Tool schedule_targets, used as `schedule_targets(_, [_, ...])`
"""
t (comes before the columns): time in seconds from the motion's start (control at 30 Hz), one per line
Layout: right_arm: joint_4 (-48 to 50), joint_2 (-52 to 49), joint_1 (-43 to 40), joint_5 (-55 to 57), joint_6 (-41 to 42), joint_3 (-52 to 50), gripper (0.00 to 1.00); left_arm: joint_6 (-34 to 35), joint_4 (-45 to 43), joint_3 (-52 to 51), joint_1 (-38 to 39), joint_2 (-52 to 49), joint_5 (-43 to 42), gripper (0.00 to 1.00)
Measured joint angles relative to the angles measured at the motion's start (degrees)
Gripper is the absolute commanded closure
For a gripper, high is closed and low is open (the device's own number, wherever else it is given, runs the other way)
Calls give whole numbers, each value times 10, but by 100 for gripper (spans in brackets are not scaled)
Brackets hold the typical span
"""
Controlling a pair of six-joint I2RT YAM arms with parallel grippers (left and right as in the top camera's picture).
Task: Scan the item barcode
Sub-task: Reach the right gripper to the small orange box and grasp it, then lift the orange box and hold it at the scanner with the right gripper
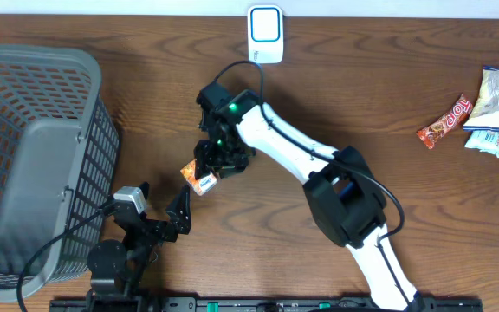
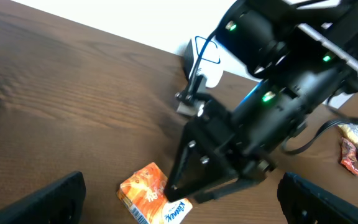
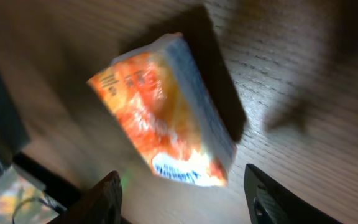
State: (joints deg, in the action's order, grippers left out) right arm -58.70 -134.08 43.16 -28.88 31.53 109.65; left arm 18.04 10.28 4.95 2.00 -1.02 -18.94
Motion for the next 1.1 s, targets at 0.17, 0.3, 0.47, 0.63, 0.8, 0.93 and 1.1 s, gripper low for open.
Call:
schedule_targets(0.17, [14,-19,15,47,81,0,66,0,0,0,0,0,0,2])
schedule_targets(0.3, [16,-21,21,66,123,1,99,0,0,0,0,0,0,2])
schedule_targets(0.47, [7,-21,21,63,138,5,99,0,0,0,0,0,0,2])
schedule_targets(0.63, [-76,-21,-13,-8,21,5,99,0,0,0,0,0,0,2])
schedule_targets(0.8, [-303,-20,-102,-161,-297,3,99,0,0,0,0,0,0,2])
schedule_targets(0.93, [-386,-15,-173,-219,-490,-4,99,0,0,0,0,0,0,2])
schedule_targets(1.1, [-388,-7,-211,-242,-582,-22,99,0,0,0,0,0,0,2])
